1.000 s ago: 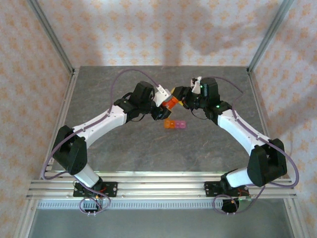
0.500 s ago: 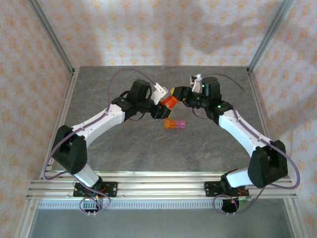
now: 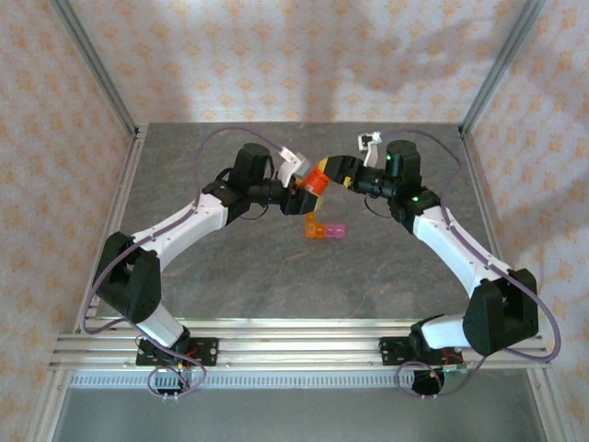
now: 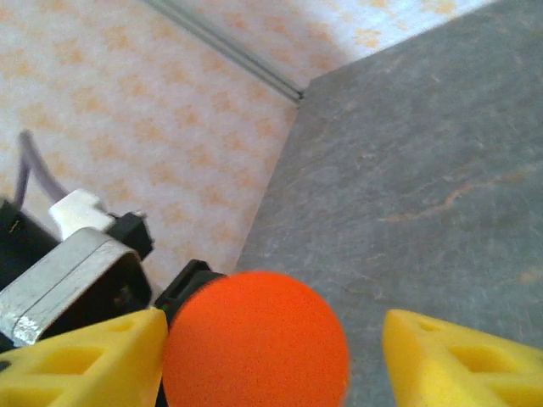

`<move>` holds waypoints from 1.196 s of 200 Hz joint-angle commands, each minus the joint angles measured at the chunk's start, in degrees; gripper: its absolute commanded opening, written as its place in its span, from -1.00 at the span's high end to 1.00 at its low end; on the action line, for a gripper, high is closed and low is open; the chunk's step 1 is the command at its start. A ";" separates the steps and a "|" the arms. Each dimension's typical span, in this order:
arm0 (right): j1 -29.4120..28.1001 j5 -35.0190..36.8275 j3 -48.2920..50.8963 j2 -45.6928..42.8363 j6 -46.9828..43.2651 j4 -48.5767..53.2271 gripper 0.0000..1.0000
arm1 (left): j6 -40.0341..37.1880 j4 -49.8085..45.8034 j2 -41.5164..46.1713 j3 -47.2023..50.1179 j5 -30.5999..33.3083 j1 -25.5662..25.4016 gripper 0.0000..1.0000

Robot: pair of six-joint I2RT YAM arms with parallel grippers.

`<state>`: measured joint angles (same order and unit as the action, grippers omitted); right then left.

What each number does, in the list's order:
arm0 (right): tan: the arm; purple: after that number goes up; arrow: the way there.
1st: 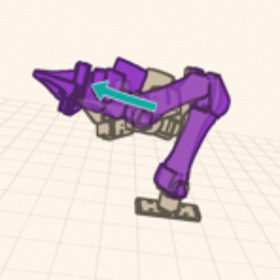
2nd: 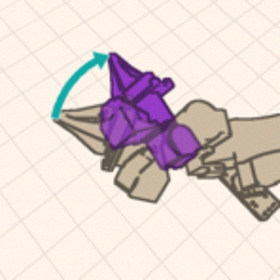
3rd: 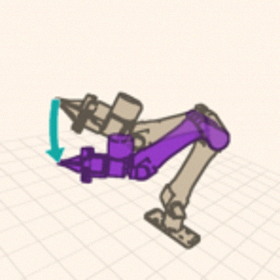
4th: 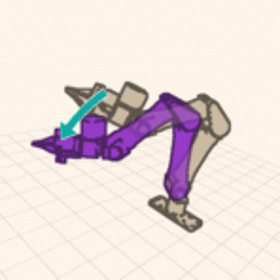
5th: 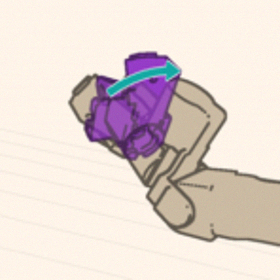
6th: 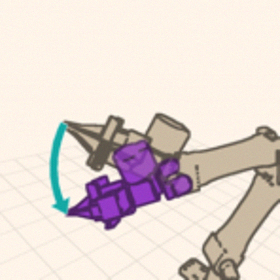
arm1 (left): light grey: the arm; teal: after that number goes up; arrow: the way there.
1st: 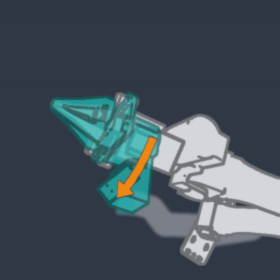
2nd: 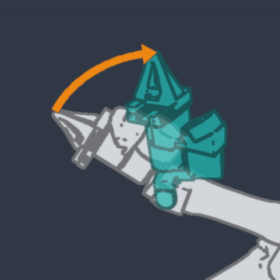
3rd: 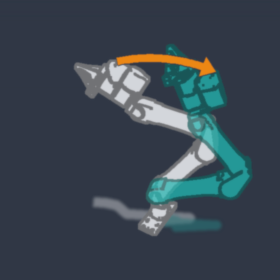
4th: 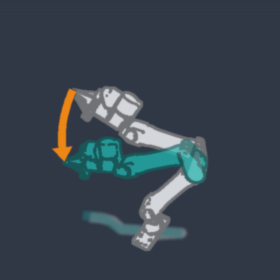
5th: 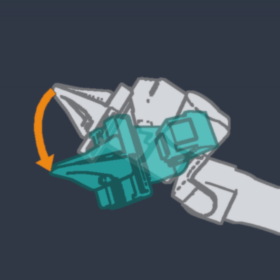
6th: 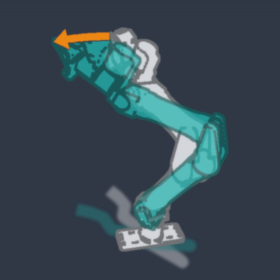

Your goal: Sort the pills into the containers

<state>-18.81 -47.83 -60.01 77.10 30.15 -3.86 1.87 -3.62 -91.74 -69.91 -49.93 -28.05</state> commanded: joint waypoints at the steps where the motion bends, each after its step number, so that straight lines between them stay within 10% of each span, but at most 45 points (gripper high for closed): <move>1: 0.62 3.86 -1.68 -1.17 2.43 3.93 -0.49 | -5.11 -2.36 2.88 -1.37 8.91 0.47 1.00; 65: -0.05 6.09 -1.97 0.67 12.93 4.00 -0.56 | -13.56 -6.32 3.32 -1.19 19.55 -2.58 1.00; 239: -4.46 7.33 -3.36 4.03 14.87 1.89 -0.31 | -14.55 -7.72 1.16 -3.04 20.05 -5.26 1.00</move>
<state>-22.90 -40.66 -61.23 80.79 44.66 -0.05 -12.10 -11.81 -90.30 -70.89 -30.59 -32.99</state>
